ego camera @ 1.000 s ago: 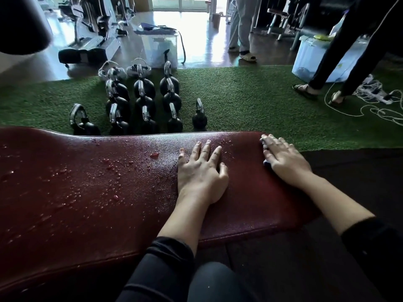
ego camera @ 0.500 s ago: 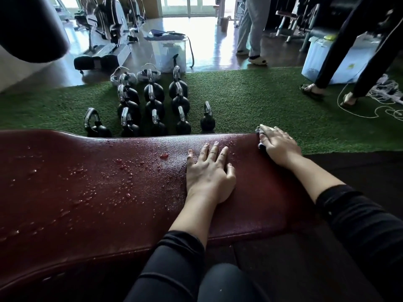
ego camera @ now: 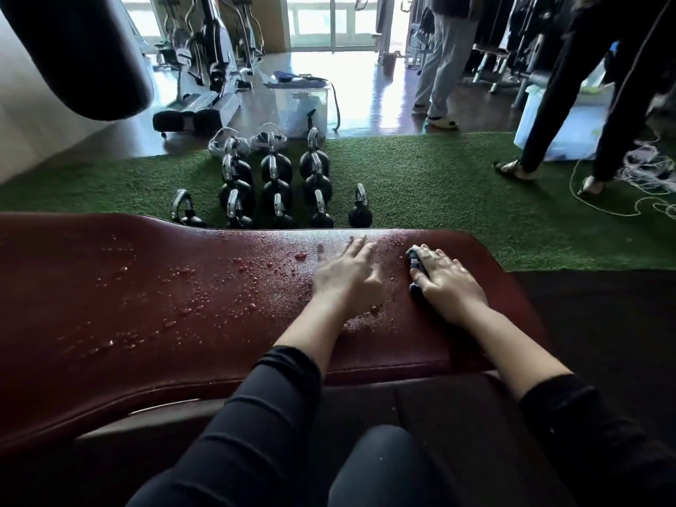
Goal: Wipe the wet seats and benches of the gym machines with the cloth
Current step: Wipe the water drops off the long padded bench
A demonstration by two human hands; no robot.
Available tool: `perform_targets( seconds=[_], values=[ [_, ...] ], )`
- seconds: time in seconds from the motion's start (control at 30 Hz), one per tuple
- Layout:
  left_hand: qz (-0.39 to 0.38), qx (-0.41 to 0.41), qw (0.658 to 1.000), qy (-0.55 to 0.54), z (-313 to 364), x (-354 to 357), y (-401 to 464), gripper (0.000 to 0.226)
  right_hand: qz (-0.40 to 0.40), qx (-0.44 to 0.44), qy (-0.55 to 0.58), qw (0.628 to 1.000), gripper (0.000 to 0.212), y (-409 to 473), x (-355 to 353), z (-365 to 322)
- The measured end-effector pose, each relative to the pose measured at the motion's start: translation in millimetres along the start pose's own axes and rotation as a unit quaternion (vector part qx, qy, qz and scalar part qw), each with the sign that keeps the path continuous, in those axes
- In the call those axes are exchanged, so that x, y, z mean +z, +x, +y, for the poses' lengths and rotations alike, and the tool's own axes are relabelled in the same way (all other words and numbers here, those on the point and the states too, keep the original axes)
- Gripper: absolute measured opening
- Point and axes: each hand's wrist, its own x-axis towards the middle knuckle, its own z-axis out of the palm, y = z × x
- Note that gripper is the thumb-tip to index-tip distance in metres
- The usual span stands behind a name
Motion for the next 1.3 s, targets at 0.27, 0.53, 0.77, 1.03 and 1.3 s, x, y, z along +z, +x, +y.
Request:
perform_targets(
  seconds=[0.27,0.53,0.77,1.03,1.3],
  values=[
    [-0.007,-0.106,0.991,0.087,-56.6,-9.9,-13.2,0.059,0.004,-0.113,0.016,0.993,0.055,-8.7,2.7,-21.2],
    [0.01,-0.113,0.989,0.091,-55.2,-2.8,-11.1,0.058,-0.003,-0.133,-0.008,0.991,0.054,-7.1,5.5,-47.9],
    [0.024,-0.112,0.989,0.093,-56.5,0.3,-8.6,0.057,0.01,-0.129,0.0,0.992,0.047,65.9,4.9,-57.8],
    [0.024,-0.106,0.99,0.089,-57.4,0.6,-9.1,0.058,0.063,-0.073,0.01,0.995,0.043,75.7,-4.9,-0.3],
    [0.027,-0.106,0.99,0.091,-56.2,1.0,-8.1,0.058,0.027,-0.11,-0.006,0.994,0.049,33.8,14.0,-37.6]
  ],
)
